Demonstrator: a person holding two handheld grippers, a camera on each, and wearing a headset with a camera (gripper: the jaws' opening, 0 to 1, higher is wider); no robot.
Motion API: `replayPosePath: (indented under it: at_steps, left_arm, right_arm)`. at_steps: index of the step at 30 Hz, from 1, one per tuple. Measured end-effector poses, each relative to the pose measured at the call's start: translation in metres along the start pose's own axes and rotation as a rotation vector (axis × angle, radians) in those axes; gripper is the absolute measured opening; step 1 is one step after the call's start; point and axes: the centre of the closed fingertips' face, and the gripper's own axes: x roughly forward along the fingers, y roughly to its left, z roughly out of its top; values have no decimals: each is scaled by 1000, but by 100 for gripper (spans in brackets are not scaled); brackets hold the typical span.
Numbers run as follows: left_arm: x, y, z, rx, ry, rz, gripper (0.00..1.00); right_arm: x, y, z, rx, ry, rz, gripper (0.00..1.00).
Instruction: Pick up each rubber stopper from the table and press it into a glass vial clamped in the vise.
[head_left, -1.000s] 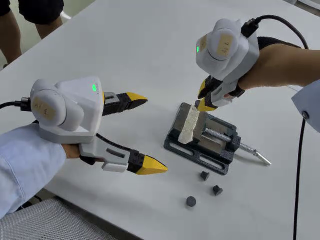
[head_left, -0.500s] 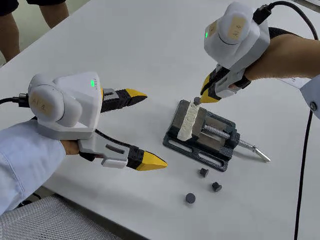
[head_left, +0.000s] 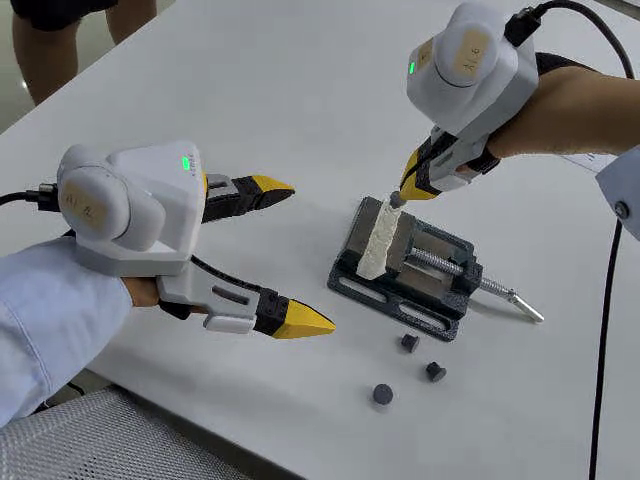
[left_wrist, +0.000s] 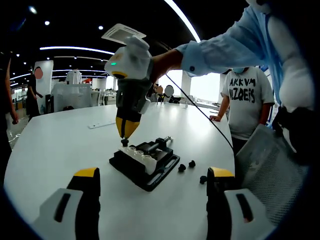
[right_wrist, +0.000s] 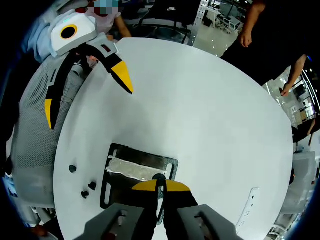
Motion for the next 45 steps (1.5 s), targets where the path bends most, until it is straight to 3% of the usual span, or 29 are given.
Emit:
replayPosePath:
  at_steps: [33, 45]
  left_arm:
    - [6, -5, 7, 18, 20, -28, 86]
    - [8, -7, 8, 25, 28, -37, 86]
  right_arm:
    - [4, 3, -1, -17, -2, -13, 0]
    - [5, 3, -1, -25, 19, -8, 0]
